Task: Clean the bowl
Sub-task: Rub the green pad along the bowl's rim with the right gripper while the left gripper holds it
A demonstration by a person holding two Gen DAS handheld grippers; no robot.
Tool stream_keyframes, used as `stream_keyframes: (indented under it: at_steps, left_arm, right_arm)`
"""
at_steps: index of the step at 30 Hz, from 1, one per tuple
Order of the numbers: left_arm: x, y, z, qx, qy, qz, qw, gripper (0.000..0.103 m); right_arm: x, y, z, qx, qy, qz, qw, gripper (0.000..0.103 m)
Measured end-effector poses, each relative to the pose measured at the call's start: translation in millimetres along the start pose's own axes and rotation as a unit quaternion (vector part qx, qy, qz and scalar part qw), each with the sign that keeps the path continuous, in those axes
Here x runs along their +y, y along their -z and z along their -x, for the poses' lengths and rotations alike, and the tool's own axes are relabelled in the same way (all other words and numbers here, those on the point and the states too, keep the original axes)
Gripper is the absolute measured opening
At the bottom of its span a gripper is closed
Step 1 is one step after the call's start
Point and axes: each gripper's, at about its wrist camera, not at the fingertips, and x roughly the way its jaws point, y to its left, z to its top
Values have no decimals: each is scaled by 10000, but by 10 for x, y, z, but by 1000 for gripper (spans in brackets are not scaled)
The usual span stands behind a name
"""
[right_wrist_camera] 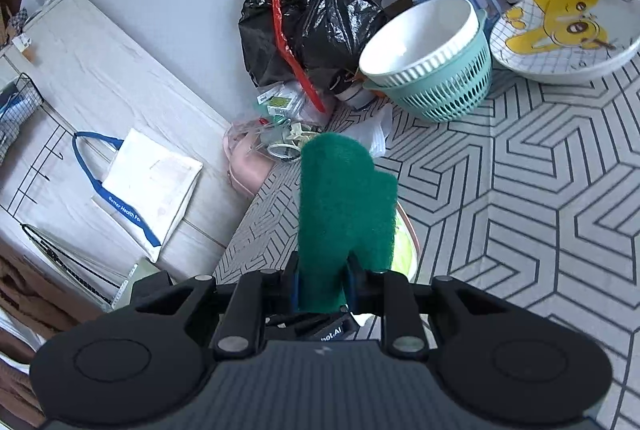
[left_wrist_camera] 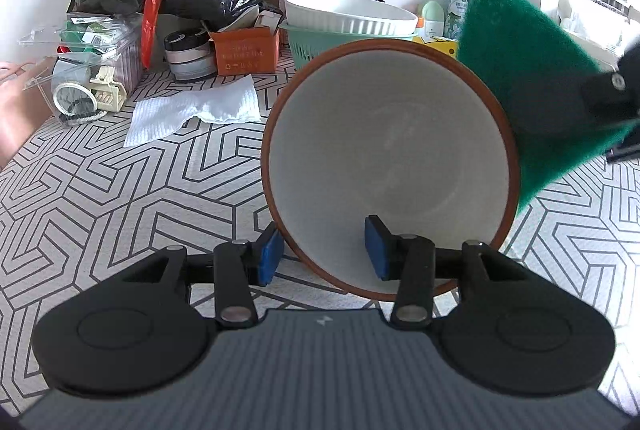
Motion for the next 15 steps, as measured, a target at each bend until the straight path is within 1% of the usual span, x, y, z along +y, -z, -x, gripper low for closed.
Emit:
stream_keyframes:
  at_steps: [3,8,12,15]
  left_arm:
    - [-2,1,0,-1,-5,-5,10000,43]
    - [14,6,6,-2,1,-39,10000,43]
    - [14,7,5,-3,4,-44,10000,44]
    - [13,4,4,-5,17,-34,10000,45]
  right_arm:
    - [-46,71,-16,52,37,-52,10000,21]
    - [-208,211,-123,254,-14,-352,9991,21]
    - [-205,174,-121,269,-37,-376,9989,21]
    - [-138,117,-106,242,58,-268,9993,21]
